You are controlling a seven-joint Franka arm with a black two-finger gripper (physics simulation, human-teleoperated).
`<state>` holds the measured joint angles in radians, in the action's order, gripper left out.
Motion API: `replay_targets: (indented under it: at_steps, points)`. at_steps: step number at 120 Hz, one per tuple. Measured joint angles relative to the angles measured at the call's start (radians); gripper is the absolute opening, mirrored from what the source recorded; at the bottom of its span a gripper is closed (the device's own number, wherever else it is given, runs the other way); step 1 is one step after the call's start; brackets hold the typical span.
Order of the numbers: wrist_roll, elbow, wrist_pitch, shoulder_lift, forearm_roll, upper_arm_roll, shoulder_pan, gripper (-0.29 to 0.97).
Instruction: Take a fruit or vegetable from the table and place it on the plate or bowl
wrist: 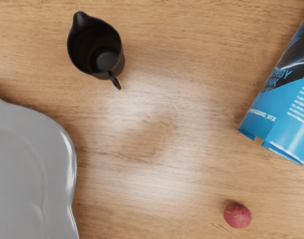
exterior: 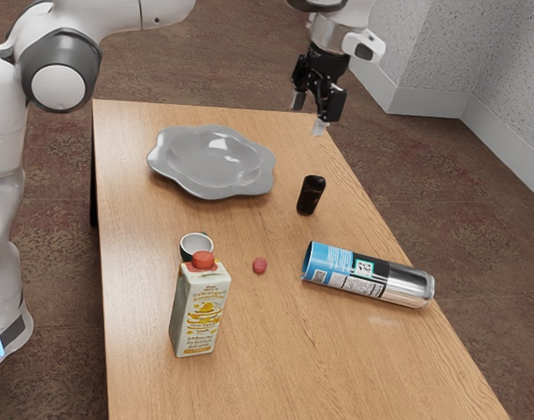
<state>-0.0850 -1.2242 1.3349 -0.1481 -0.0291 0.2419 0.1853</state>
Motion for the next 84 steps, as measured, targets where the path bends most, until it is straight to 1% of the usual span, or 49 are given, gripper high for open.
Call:
replay_targets:
  at_steps: [39,54,64,68,77,84]
  points:
    - [0.069,0.008,0.031,-0.006,-0.018,0.005,0.000,0.68]
    - [0.085,0.198,-0.014,0.023,0.011,-0.009,0.004,0.68]
    - [0.072,0.239,-0.063,0.071,0.035,-0.047,0.008,0.68]
    - [0.051,0.236,-0.091,0.099,0.047,-0.077,0.000,0.68]
    - [0.001,0.192,-0.138,0.133,0.078,-0.163,-0.030,0.68]
    - [-0.039,0.140,-0.159,0.154,0.081,-0.196,-0.024,0.68]
